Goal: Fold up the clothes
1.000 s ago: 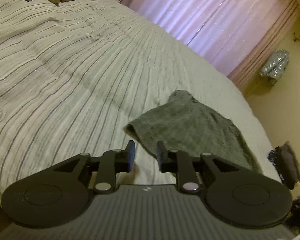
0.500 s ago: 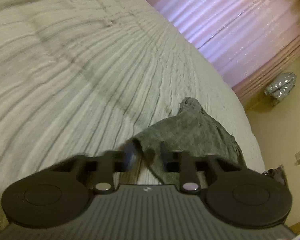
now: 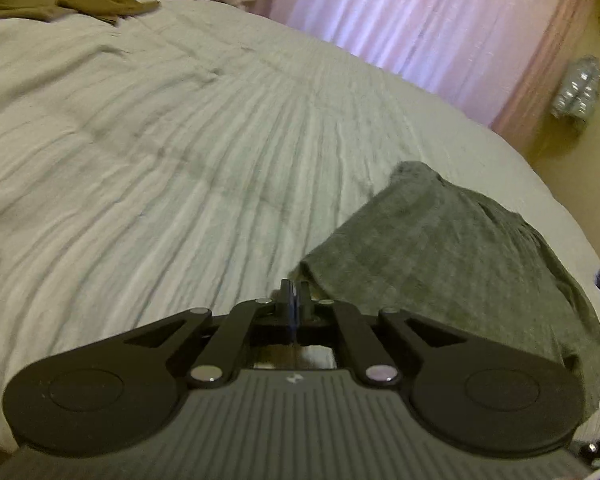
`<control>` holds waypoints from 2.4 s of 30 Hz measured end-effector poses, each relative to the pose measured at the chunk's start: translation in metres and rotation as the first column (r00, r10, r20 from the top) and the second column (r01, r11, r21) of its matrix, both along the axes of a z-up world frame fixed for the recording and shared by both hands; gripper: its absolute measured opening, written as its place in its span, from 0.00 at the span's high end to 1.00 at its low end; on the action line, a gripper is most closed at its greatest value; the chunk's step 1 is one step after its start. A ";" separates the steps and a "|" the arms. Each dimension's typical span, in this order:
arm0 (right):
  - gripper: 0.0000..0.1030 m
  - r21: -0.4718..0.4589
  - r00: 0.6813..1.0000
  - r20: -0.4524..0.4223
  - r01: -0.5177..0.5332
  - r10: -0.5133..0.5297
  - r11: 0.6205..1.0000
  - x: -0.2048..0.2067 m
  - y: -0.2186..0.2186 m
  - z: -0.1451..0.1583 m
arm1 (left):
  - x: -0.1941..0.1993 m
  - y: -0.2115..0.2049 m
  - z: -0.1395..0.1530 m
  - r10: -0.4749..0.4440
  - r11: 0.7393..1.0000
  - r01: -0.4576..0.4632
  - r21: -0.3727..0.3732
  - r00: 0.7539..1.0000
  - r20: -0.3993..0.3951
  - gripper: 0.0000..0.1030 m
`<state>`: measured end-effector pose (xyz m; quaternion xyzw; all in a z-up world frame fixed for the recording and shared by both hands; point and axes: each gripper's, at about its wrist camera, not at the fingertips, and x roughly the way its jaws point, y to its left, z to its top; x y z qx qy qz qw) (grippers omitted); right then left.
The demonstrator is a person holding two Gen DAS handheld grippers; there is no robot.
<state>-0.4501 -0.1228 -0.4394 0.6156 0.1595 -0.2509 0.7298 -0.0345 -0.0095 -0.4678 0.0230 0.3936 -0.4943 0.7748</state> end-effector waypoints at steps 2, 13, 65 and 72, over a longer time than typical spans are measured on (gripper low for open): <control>0.97 -0.035 0.999 -0.026 0.029 -0.030 0.999 -0.022 -0.002 0.010 | -0.007 0.012 0.008 0.016 1.000 -0.016 0.003 1.000 -0.003 1.00; 0.26 -0.113 0.872 0.060 0.490 -0.487 0.864 -0.182 -0.068 0.037 | -0.148 -0.019 0.040 -0.460 0.887 0.448 -0.115 0.878 -0.131 0.69; 0.45 -0.570 0.762 -0.588 -0.155 -0.269 0.806 -0.063 -0.037 0.053 | -0.202 -0.059 0.024 -0.542 0.840 0.543 0.004 0.840 -0.032 0.83; 0.69 -0.651 0.903 -0.396 -0.150 -0.165 0.745 -0.023 -0.098 0.092 | -0.138 -0.116 0.058 -0.456 0.888 0.459 -0.012 0.885 0.097 0.84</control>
